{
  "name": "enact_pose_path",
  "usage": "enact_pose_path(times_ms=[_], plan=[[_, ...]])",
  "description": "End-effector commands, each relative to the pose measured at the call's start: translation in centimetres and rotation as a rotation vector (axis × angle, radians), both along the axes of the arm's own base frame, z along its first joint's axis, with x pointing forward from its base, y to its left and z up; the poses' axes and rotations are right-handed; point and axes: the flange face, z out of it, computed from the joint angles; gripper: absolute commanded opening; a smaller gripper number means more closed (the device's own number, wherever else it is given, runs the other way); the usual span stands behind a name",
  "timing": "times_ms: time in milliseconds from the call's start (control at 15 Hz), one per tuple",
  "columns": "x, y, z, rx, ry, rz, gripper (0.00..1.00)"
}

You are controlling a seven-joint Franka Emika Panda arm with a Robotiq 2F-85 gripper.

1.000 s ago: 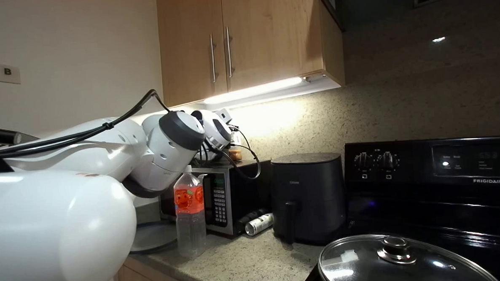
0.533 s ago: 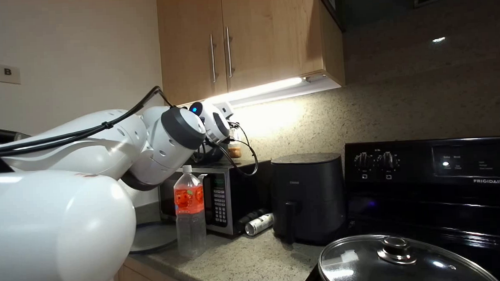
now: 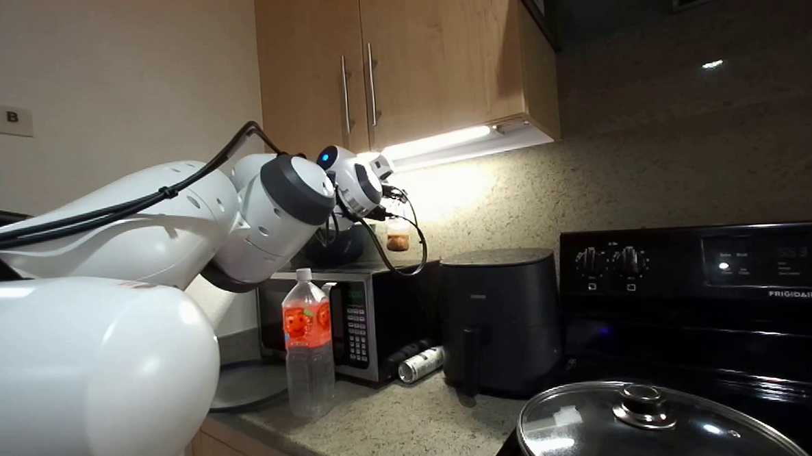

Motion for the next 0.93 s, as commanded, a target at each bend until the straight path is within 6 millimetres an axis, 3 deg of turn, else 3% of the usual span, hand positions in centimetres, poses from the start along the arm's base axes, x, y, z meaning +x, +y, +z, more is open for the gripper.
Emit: enact_pose_path(times_ms=[0, 133, 267, 467, 533, 667, 733, 867], plan=[[0.8, -4.4, 1.7, -0.031, 0.030, -0.136, 0.23], [1.2, -6.7, 2.0, -0.024, 0.020, -0.203, 0.23], [1.2, -7.4, 2.5, 0.028, -0.034, -0.215, 0.23], [0.4, -5.1, 3.2, 0.144, -0.091, -0.175, 0.23], [1.5, -6.5, 1.3, 0.077, -0.052, -0.196, 0.48], [1.2, -5.4, 1.2, 0.112, -0.056, -0.185, 0.48], [1.1, -5.1, 1.1, 0.118, -0.055, -0.182, 0.23], [1.4, -5.8, 0.2, 0.074, -0.035, -0.187, 0.23]])
